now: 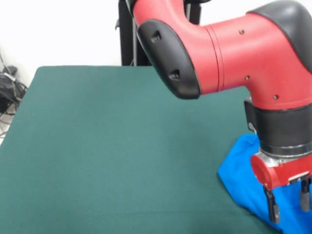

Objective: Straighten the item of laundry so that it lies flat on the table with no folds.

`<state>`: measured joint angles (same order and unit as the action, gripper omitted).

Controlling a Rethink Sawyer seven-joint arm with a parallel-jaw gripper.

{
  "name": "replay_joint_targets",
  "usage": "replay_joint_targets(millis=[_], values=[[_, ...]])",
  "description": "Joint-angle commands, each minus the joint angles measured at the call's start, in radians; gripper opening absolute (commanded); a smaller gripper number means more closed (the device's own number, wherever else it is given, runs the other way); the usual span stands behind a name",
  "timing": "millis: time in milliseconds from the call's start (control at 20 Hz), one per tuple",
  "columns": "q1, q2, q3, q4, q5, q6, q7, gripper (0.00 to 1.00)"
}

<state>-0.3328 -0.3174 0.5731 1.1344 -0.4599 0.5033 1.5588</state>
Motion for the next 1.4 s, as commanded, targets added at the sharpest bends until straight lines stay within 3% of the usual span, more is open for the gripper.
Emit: replay_joint_targets(millis=[50, 600, 950, 1400], values=[[-0.013, 0.107, -0.019, 0.037, -0.103, -0.026, -0.105, 1.0], [-0.033, 0.156, 0.006, -0.011, -0.133, 0.016, -0.133, 1.0], [-0.043, 0.054, -0.039, 0.106, -0.138, 0.043, -0.096, 1.0], [0.021, 0.109, -0.064, 0.015, -0.15, 0.013, -0.034, 1.0]])
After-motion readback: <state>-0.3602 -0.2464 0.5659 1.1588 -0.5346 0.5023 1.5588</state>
